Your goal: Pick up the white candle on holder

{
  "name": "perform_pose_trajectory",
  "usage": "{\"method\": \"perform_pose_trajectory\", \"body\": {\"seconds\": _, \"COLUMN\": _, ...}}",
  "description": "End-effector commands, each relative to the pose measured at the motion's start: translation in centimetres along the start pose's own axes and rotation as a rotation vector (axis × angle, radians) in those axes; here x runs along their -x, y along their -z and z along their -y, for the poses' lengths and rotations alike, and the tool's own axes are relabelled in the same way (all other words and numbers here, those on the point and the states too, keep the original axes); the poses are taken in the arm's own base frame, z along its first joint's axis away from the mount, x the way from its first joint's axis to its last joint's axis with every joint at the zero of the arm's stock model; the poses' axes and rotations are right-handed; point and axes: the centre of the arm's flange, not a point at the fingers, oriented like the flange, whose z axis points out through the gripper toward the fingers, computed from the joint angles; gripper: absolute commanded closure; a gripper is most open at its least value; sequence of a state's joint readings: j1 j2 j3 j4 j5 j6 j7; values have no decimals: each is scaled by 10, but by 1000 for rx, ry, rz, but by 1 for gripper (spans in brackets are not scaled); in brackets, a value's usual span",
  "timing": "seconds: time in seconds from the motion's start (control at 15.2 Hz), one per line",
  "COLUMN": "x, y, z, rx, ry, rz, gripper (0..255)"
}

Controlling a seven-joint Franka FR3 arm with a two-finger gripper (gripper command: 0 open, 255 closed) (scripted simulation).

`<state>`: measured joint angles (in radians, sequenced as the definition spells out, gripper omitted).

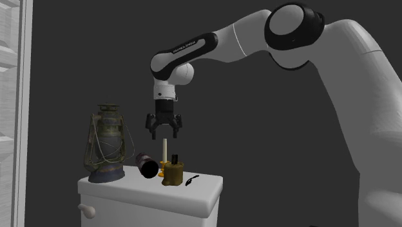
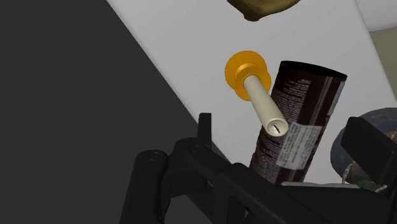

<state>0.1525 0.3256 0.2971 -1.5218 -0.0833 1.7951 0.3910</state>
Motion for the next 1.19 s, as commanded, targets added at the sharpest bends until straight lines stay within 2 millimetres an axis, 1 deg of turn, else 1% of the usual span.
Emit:
{"method": "perform_pose_trajectory", "body": {"seconds": 0.0, "x": -2, "y": -11, "z": 0, "rx": 0, "ry": 0, "rz": 0, "gripper": 0}}
{"method": "perform_pose_trajectory", "body": {"seconds": 0.07, "x": -2, "y": -19, "z": 0, "rx": 0, "ry": 0, "rz": 0, "gripper": 0}}
{"method": "perform_pose_trajectory", "body": {"seconds": 0.2, "x": -2, "y": -19, "z": 0, "rx": 0, "ry": 0, "rz": 0, "gripper": 0}}
{"method": "perform_pose_trajectory", "body": {"seconds": 0.26, "x": -3, "y": -19, "z": 0, "rx": 0, "ry": 0, "rz": 0, "gripper": 255}}
{"method": "perform_pose_trajectory", "body": {"seconds": 0.86, "x": -2, "y": -19, "z": 0, "rx": 0, "ry": 0, "rz": 0, "gripper": 255}}
{"method": "perform_pose_trajectory", "body": {"seconds": 1.12, "x": -2, "y": 2, "z": 0, "rx": 0, "ry": 0, "rz": 0, "gripper": 255}}
